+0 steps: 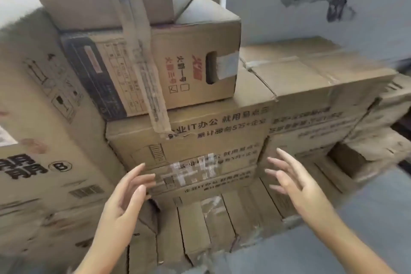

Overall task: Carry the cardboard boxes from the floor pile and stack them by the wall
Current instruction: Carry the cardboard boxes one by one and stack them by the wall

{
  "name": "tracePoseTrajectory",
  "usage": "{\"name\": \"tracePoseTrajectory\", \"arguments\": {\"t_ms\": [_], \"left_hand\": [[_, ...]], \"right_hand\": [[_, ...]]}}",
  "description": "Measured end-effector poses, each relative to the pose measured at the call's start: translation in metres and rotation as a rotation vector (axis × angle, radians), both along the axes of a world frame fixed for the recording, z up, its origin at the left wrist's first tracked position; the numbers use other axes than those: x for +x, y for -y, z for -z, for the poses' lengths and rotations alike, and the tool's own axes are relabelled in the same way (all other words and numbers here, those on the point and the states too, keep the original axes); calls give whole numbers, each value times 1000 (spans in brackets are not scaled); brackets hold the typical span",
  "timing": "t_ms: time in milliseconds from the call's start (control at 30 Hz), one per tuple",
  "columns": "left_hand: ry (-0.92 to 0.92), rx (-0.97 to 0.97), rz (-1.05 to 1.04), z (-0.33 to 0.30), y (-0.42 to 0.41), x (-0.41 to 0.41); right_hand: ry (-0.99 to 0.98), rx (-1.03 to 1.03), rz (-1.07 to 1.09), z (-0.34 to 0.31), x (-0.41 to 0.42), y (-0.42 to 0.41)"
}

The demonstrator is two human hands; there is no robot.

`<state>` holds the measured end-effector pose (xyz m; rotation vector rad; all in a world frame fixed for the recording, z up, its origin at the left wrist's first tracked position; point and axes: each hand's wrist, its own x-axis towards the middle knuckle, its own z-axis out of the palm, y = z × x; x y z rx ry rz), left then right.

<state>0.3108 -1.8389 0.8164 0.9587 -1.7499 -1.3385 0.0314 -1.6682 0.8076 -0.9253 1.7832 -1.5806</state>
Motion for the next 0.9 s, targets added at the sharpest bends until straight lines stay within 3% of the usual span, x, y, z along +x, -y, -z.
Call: {"name": "tracePoseTrajectory", "arguments": {"t_ms": [200, 600, 900], "left_hand": [[188, 356, 319, 48, -23, 17], [414, 275, 987, 71, -123, 35], [453, 193, 1353, 79, -284, 51]], "right_hand": [[244, 105, 485, 73, 112, -103], [518, 98, 1330, 96, 345, -250], [571, 37, 1744, 96, 484, -358]]}}
